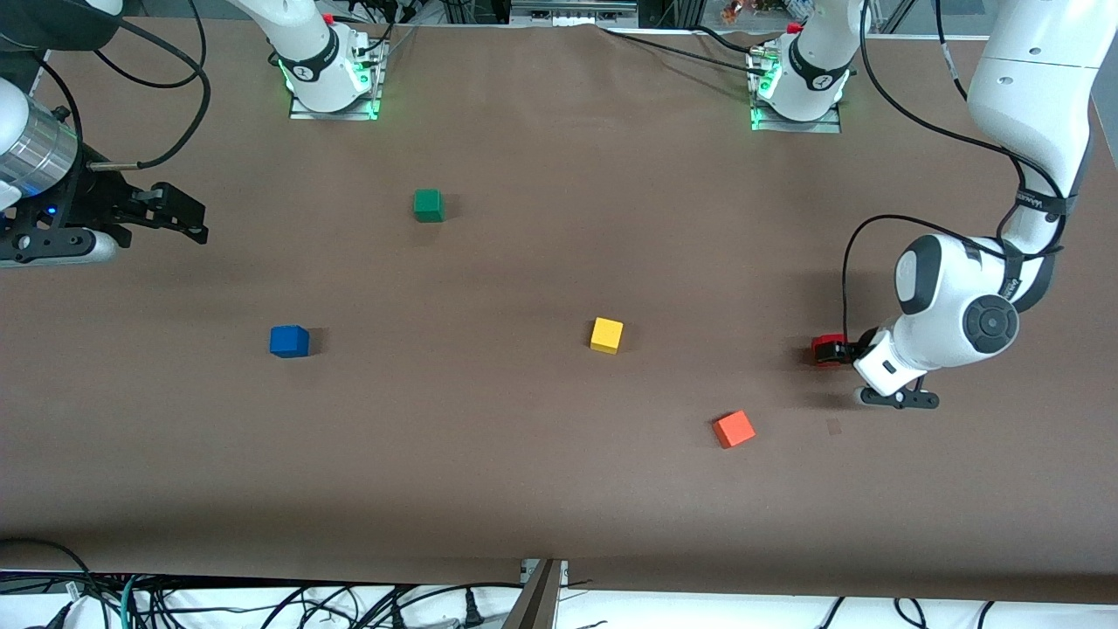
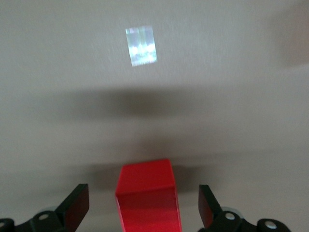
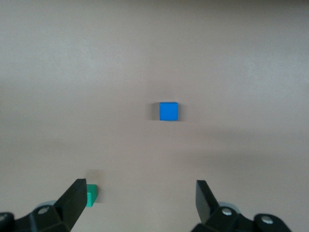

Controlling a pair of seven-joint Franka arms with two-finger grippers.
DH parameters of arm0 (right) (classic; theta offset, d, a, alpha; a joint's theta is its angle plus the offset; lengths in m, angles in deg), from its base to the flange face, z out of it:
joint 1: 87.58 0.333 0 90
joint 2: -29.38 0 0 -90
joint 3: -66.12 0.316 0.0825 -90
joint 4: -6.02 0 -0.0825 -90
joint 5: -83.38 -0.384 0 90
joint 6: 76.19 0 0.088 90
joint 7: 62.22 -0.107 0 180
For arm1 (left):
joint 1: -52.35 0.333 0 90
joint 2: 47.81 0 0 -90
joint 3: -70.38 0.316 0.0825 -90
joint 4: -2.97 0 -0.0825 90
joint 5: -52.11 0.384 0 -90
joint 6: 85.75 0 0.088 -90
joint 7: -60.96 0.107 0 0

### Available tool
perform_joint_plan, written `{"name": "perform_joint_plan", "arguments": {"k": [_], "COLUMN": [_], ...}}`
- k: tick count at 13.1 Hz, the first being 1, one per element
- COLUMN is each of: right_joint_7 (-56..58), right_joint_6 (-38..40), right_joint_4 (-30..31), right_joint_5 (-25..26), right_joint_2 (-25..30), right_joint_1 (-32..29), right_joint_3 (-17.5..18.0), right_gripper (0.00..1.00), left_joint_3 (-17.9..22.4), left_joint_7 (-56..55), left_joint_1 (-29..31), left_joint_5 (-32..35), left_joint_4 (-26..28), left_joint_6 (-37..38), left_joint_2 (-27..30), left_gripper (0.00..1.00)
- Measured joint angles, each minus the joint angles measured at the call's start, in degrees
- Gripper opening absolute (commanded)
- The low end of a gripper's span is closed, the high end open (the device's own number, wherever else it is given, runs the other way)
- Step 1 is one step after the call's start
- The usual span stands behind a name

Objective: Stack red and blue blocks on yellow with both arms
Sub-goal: 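Move the left gripper down onto the red cube and grasp it, then carry the red cube onto the yellow cube while the right gripper reaches the blue cube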

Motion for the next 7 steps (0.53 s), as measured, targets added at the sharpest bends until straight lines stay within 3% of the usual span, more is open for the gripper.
{"name": "perform_joint_plan", "arguments": {"k": [3, 5, 7], "right_joint_7": [0.00, 0.00, 0.00], "right_joint_6": [0.00, 0.00, 0.00], "right_joint_4": [0.00, 0.00, 0.00], "right_joint_5": [0.00, 0.00, 0.00], "right_joint_2": [0.00, 0.00, 0.00], "right_joint_1": [0.00, 0.00, 0.00], "right_joint_3": [0.00, 0.00, 0.00], "right_gripper": [1.00, 0.99, 1.00], "left_joint_3": [0.00, 0.00, 0.00], "left_joint_7": [0.00, 0.00, 0.00], "left_joint_1": [0.09, 0.11, 0.12], "left_joint_5": [0.00, 0.00, 0.00], "left_joint_4": [2.99, 4.34, 4.97], "left_joint_6": [-0.51, -1.69, -2.31], "left_joint_2": [1.44, 1.75, 1.75], "left_gripper": [1.00, 0.76, 0.36]}}
